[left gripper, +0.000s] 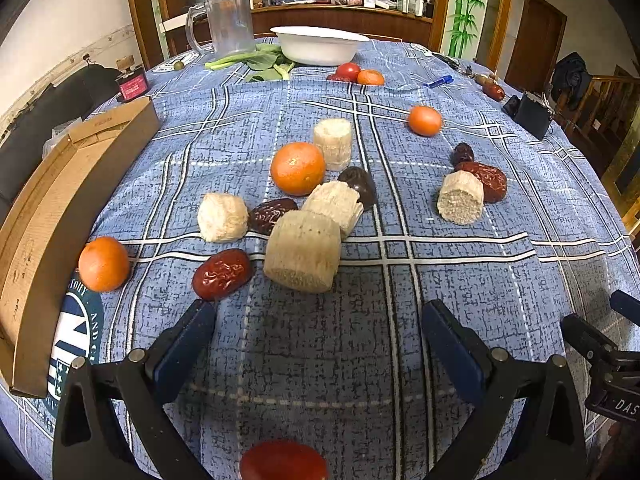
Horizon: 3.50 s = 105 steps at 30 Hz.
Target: Organize fruits
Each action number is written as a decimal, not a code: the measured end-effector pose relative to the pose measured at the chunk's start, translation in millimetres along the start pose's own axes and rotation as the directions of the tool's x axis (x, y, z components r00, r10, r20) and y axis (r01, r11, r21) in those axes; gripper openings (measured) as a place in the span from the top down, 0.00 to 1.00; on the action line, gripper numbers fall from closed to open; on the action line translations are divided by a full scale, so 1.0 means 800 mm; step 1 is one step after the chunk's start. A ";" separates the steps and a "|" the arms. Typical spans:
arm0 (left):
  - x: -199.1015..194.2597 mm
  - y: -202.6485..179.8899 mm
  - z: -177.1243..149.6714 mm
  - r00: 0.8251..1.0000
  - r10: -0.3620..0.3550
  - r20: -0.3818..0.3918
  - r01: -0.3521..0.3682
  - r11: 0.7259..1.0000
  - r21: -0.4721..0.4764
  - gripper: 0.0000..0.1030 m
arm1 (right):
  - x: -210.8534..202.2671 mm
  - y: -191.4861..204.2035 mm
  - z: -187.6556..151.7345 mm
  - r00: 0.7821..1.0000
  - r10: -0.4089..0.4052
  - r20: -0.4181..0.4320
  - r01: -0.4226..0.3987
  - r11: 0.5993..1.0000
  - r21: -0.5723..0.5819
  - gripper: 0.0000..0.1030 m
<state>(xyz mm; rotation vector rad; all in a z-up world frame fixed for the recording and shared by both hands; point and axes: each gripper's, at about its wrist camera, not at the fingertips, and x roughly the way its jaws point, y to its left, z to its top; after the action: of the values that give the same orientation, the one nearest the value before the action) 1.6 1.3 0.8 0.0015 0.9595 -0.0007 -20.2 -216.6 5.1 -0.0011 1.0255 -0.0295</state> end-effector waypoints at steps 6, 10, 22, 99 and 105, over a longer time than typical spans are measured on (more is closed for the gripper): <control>0.000 -0.001 0.000 1.000 0.001 0.000 -0.001 1.000 0.000 0.00 | -0.001 -0.001 0.000 1.000 -0.005 0.000 0.005 1.000 0.011 0.01; 0.001 -0.002 0.001 1.000 0.002 -0.002 -0.002 1.000 -0.004 0.00 | -0.004 0.003 0.005 1.000 -0.001 -0.019 0.002 0.999 0.045 0.01; -0.072 0.082 0.026 0.998 -0.052 -0.017 0.051 0.997 -0.066 0.00 | -0.081 0.083 0.043 0.998 0.057 0.038 -0.055 0.997 -0.052 0.01; -0.125 0.138 -0.034 0.996 -0.017 0.083 0.017 1.000 0.005 0.00 | -0.114 0.139 -0.023 0.997 0.046 0.053 -0.044 0.998 -0.035 0.01; -0.124 0.160 -0.036 0.998 0.000 0.061 -0.001 1.000 0.028 0.00 | -0.108 0.168 -0.021 0.989 0.147 0.035 -0.142 0.983 -0.119 0.01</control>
<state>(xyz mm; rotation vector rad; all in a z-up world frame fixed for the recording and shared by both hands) -78.8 129.6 65.4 0.0273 0.8983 -0.0137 -76.0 -79.7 67.9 -0.0333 0.9805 0.1623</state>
